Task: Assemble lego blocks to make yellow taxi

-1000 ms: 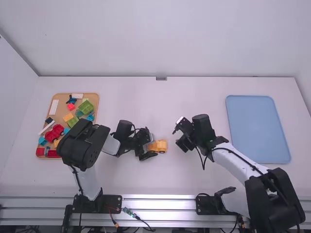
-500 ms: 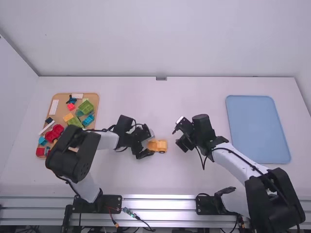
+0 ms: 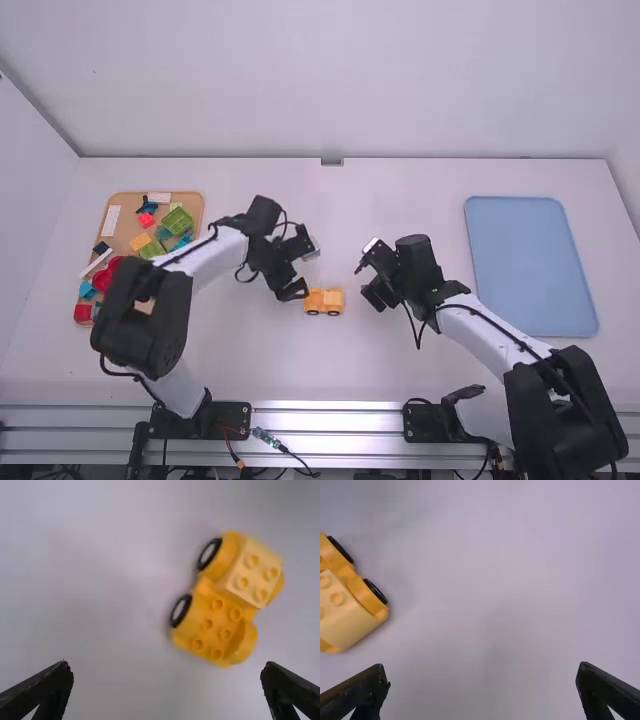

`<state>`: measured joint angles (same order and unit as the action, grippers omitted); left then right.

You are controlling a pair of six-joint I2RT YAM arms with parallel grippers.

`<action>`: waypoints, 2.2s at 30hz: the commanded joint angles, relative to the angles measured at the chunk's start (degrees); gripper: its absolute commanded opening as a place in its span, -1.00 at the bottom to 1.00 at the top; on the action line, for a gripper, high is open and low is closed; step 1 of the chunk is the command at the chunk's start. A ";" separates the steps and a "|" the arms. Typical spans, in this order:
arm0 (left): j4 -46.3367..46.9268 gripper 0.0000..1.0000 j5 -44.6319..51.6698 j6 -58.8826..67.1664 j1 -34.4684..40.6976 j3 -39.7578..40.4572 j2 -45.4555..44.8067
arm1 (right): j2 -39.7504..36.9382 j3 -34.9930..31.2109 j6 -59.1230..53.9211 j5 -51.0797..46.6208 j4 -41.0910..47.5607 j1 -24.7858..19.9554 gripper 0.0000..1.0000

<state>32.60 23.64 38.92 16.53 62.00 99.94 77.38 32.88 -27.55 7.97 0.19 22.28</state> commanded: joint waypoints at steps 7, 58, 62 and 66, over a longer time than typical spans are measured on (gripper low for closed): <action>5.66 0.98 -28.70 -8.52 -0.42 10.36 -1.29 | -0.33 0.92 0.35 -0.13 0.02 -0.04 0.98; 35.03 0.98 -24.67 -5.46 -44.68 61.42 32.46 | -0.35 2.51 -2.25 0.15 -8.98 -1.38 0.98; 29.81 0.98 -25.53 3.46 -45.18 59.82 32.44 | -0.35 2.86 -2.40 -0.52 -8.74 -1.38 0.98; 30.58 0.98 -21.77 24.70 -45.11 58.18 32.46 | -0.35 2.82 -3.98 -0.55 -7.93 -1.36 0.98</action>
<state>62.35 0.47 46.30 -28.64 121.73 131.83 77.38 33.69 -30.59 7.57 -8.25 20.99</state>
